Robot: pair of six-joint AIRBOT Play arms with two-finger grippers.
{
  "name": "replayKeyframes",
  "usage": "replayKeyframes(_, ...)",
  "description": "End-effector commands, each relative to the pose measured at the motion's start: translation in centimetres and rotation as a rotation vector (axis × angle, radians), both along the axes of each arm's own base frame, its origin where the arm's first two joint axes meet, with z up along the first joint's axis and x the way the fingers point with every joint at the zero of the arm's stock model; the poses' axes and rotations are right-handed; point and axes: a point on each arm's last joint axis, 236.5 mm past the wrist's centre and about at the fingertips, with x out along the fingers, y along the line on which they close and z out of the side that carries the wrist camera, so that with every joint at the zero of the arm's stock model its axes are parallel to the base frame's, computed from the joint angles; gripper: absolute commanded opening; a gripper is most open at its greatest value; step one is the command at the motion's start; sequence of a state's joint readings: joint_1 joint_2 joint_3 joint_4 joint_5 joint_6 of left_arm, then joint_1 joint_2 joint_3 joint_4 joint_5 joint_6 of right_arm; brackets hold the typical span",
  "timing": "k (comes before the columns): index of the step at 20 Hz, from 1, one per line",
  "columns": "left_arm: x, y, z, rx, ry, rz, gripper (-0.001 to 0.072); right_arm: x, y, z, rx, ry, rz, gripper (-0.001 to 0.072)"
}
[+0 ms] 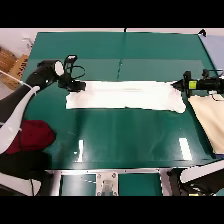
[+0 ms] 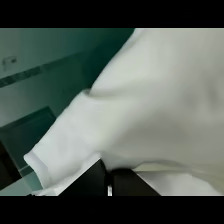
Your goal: Fold the shirts.
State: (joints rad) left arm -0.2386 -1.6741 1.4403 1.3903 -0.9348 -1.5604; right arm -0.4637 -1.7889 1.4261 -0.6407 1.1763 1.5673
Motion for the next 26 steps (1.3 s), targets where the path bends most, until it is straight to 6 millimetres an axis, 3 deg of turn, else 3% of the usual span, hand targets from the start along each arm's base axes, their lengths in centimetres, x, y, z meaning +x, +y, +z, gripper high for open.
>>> replayKeyframes(1,4.9,-1.9,0.3,-0.124,-0.157,0.049,0.0535,3.2,0.3,-2.2,0.011,-0.014,0.023,0.0131)
replayKeyframes(2,6.0,-1.7,1.3,-0.129,-0.206,0.061,0.0535,3.5,-0.3,-1.8,0.001,-0.031,0.018,0.0282)
replayKeyframes(3,6.6,-1.5,2.1,-0.133,-0.225,0.066,0.0535,3.9,-1.1,-1.0,-0.02,-0.065,0.026,0.0373)
replayKeyframes(5,7.1,-0.4,4.0,-0.129,-0.22,0.068,0.0536,3.9,-3.1,1.0,-0.051,-0.127,0.059,0.0374)
replayKeyframes(6,7.2,0.4,4.9,-0.127,-0.21,0.071,0.0536,3.5,-4.3,1.6,-0.066,-0.134,0.072,0.0415)
replayKeyframes(7,7.2,1.2,5.6,-0.124,-0.197,0.076,0.0536,2.7,-5.6,1.8,-0.089,-0.129,0.089,0.0549)
replayKeyframes(11,6.4,3.1,6.4,-0.123,-0.13,0.093,0.0535,-2.5,-10.9,-1.8,-0.232,0.015,0.165,0.0606)
replayKeyframes(14,5.5,2.8,6.0,-0.13,-0.089,0.085,0.0535,-4.7,-12.5,-3.8,-0.258,0.048,0.2,0.0606)
replayKeyframes(18,5.4,0.9,6.8,-0.234,-0.077,0.096,0.0535,-5.8,-11.1,-6.1,-0.221,0.04,0.263,0.0607)
replayKeyframes(23,4.9,-0.2,6.9,-0.286,-0.046,0.096,0.0534,-3.2,-6.7,-7.0,-0.057,-0.061,0.278,0.0606)
replayKeyframes(26,4.1,-1.7,7.3,-0.341,-0.021,0.057,0.0533,-3.1,-3.7,-7.3,-0.024,-0.065,0.356,0.0606)
